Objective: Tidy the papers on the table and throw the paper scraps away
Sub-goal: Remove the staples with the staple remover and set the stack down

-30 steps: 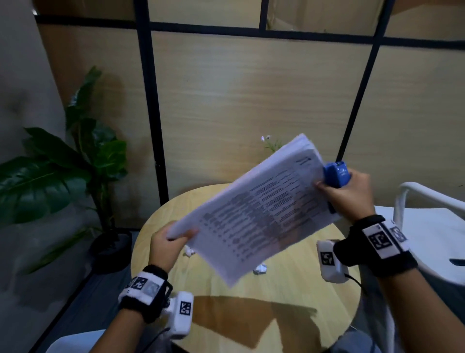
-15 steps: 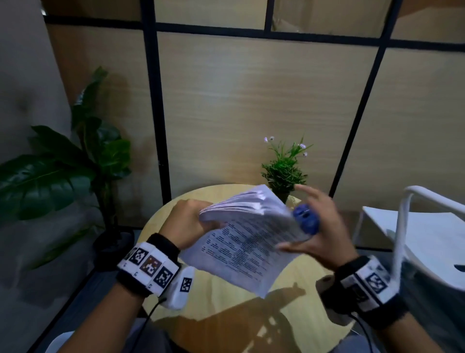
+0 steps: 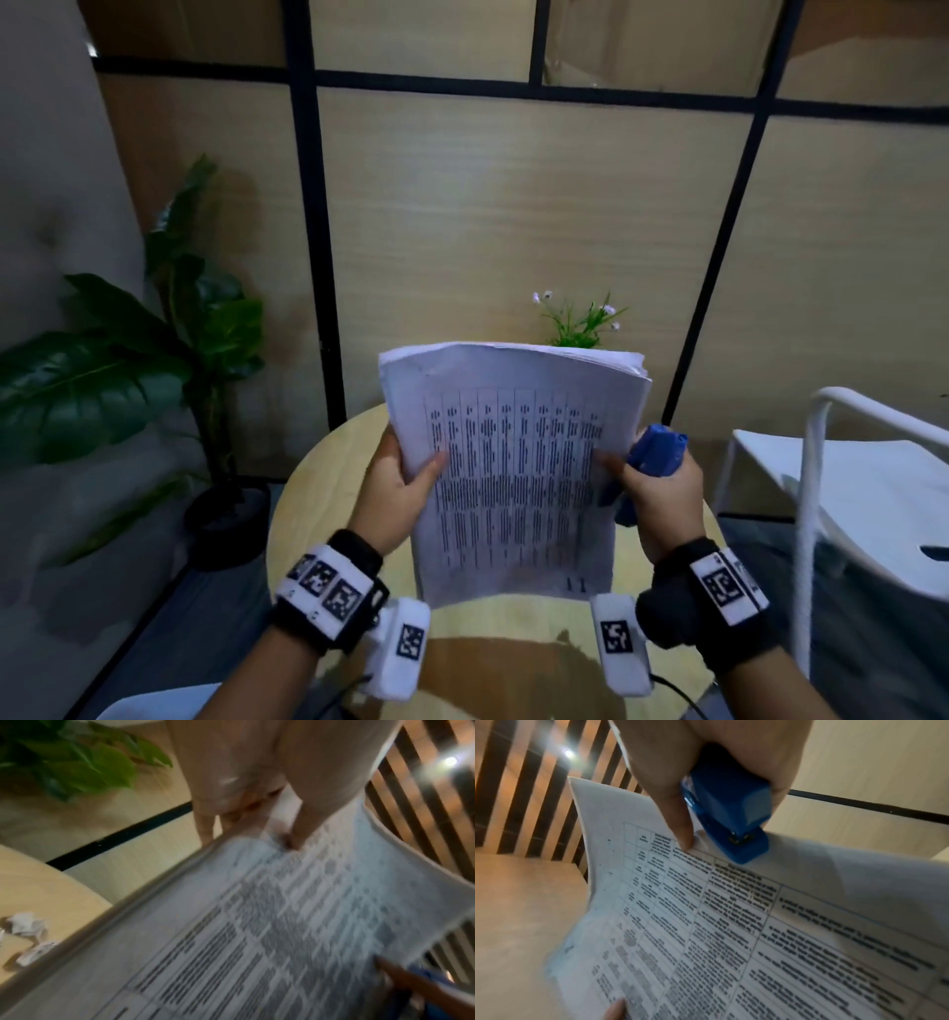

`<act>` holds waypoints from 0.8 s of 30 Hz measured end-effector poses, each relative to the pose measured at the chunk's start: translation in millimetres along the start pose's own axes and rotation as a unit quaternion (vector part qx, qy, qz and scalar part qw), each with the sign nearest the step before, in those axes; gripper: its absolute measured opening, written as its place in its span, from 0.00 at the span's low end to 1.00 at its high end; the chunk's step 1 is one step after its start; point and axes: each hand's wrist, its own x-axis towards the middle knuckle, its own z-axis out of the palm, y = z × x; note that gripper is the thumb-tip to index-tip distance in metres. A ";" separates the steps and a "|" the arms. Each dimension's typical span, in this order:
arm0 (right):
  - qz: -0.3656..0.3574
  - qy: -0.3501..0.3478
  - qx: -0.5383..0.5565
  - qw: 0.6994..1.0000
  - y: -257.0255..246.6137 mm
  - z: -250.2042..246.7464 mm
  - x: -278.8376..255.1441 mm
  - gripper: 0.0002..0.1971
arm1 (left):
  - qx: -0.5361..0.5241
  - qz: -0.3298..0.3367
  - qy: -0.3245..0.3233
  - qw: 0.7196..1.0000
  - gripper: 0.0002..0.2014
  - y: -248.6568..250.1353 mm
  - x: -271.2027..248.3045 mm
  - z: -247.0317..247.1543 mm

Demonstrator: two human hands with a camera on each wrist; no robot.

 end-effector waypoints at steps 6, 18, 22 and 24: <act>-0.021 0.050 0.026 0.998 12.3 -2.8 -9.0 0.13 | 0.001 0.061 0.049 0.997 0.16 12.3 -8.6 25.3; 0.094 0.050 -0.030 0.994 72.2 -3.4 -24.5 0.12 | 0.022 -0.020 0.015 0.999 0.11 -28.0 -24.0 30.5; 0.088 0.042 -0.020 0.995 70.1 -7.0 -20.6 0.11 | -0.010 -0.028 0.031 0.999 0.10 -24.4 -25.5 27.9; 0.117 0.028 -0.052 0.991 82.2 -9.8 -27.5 0.12 | -0.010 -0.067 0.027 0.997 0.12 -35.5 -32.3 28.4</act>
